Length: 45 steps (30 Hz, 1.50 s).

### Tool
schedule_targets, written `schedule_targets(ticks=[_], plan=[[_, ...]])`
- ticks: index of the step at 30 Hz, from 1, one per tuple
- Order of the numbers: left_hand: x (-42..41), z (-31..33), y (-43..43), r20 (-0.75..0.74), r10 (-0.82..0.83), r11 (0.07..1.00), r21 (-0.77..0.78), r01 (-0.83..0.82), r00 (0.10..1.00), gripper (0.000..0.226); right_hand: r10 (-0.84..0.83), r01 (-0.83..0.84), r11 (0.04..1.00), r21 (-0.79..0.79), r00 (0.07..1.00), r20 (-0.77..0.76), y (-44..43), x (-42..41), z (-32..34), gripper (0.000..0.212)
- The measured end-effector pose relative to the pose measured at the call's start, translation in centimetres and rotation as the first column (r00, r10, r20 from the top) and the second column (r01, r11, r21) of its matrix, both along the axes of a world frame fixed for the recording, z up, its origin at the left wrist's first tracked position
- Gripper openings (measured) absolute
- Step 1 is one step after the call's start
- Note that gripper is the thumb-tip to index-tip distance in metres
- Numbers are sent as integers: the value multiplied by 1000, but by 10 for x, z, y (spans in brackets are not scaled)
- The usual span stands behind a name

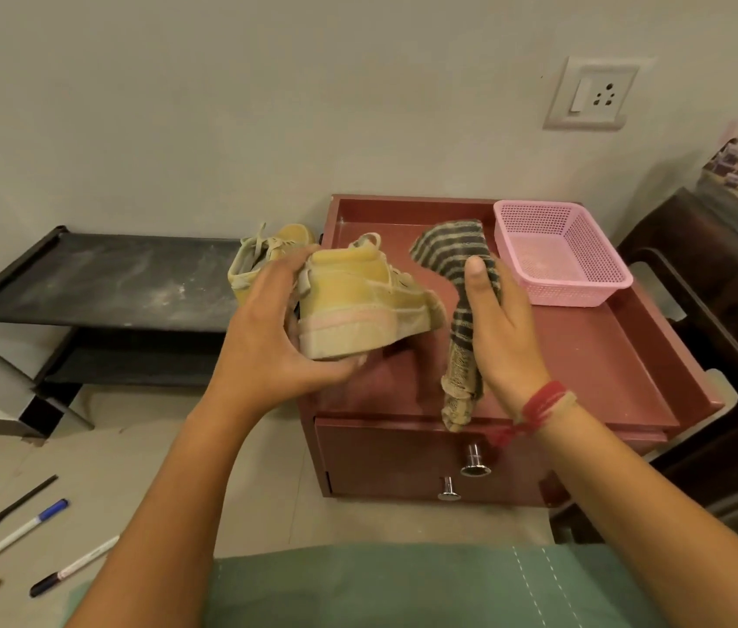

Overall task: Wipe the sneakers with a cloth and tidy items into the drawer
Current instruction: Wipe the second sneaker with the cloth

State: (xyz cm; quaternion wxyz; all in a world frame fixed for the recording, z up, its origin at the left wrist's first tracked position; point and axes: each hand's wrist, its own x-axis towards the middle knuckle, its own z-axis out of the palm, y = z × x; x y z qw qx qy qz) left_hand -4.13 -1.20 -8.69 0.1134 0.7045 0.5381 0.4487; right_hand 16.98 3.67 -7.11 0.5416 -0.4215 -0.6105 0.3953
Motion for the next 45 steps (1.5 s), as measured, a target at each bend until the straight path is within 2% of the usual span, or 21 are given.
schedule_targets(ticks=[2,5,7,8,10,12,15,16,18,21,24,28,29,32,33,35,37,39,42,43,45], plan=[[2,5,2,93,-17,999,-35,20,995,99,25,-29,989,144,999,33,-13,1,7,25],[9,10,2,288,-77,990,-95,109,954,100,146,-172,933,316,984,105,-28,-7,10,27],[14,11,2,330,-89,992,-53,113,940,99,168,-303,864,402,926,337,-33,-14,6,35],[14,11,2,322,-82,995,-26,95,943,97,122,-357,824,439,869,479,-33,-15,2,37],[14,12,1,284,-43,999,5,44,958,93,35,-399,793,461,784,620,-27,-13,-5,37],[13,12,1,250,-13,1000,22,8,968,92,81,-358,830,428,836,543,-18,-11,-7,38],[11,8,3,224,54,998,28,-62,973,95,177,-237,936,260,956,234,-9,-8,-7,50],[10,8,4,214,67,997,30,-75,975,96,169,-222,943,248,962,216,-11,-10,-5,51],[9,7,5,253,38,998,33,-48,967,98,155,-256,914,315,937,312,-20,-11,-4,45],[11,10,3,361,-10,999,38,-4,932,94,181,-393,828,400,862,473,-22,-9,1,42],[13,13,4,415,-1,1000,25,-10,910,94,254,-379,853,360,903,347,-17,-10,2,42],[15,13,6,444,23,1000,8,-30,896,94,248,-259,951,171,965,79,-16,-15,7,50],[16,13,6,440,14,1000,12,-22,898,94,228,-243,951,190,969,96,-17,-15,8,50],[16,13,5,431,-2,999,35,-14,902,91,188,-323,876,358,912,364,-24,-17,6,43],[16,13,5,435,1,999,31,-16,901,90,214,-356,868,347,898,385,-22,-15,6,44],[13,13,6,444,10,1000,3,-12,896,90,299,-350,915,199,922,245,-12,-10,7,53],[11,12,5,438,7,1000,-18,1,899,90,292,-307,944,118,947,130,-7,-5,7,58],[10,13,3,436,-20,999,-26,34,900,90,279,-313,933,179,941,191,-17,-7,5,46],[10,13,4,434,-50,998,-12,61,900,88,277,-403,864,301,880,386,-28,-14,4,36],[10,13,4,438,-49,998,-9,59,897,88,291,-406,867,289,883,369,-23,-13,4,37],[10,13,5,451,-40,998,-20,55,892,88,296,-336,921,196,932,211,-9,-9,9,46]])
